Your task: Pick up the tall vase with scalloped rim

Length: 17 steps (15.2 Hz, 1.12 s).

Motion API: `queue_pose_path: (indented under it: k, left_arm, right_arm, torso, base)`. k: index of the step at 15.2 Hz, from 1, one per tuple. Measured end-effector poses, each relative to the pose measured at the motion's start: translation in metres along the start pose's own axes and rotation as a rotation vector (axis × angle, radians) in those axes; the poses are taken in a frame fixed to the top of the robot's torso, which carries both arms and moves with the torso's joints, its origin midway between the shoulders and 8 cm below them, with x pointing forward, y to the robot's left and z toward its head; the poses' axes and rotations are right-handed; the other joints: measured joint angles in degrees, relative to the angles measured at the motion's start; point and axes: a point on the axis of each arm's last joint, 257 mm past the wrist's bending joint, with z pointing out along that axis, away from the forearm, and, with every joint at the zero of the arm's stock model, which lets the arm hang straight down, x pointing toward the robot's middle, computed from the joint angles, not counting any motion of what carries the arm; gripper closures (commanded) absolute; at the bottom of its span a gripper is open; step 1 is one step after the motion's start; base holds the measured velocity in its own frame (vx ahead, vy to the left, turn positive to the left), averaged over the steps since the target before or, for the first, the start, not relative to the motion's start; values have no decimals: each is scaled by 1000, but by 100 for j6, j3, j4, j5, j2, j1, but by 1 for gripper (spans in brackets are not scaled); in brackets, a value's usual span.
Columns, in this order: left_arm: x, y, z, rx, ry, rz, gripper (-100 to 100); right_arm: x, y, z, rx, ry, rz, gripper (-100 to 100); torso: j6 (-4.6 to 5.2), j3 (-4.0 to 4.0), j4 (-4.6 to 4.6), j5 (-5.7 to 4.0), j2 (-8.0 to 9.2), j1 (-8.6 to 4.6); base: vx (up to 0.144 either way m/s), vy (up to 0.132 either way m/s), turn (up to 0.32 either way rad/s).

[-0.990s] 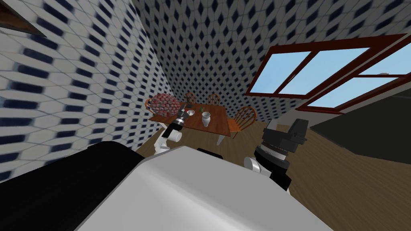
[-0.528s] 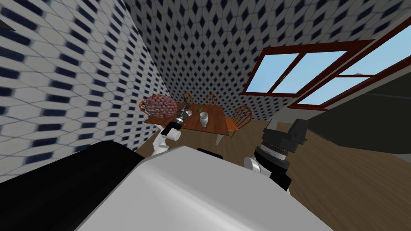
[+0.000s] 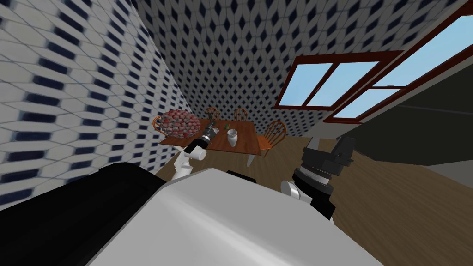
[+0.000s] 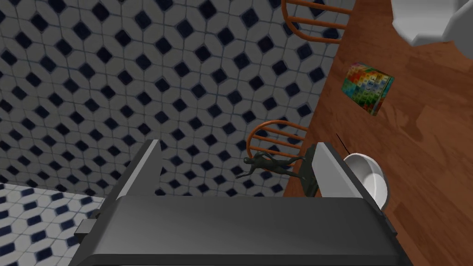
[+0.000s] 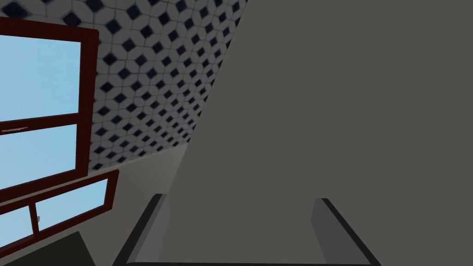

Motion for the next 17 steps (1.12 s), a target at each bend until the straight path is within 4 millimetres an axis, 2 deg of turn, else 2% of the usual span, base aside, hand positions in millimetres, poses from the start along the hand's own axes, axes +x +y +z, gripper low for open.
queue_pose_path:
  k: [17]
  left_arm:
    - [-39, 44, -2, -256, -94, -106, -100]
  right_arm:
    - [0, 0, 0, 0, 0, 0, 0]
  torso:
    - [2, 0, 0, 0, 0, 0]
  base:
    - [15, -2, -114]
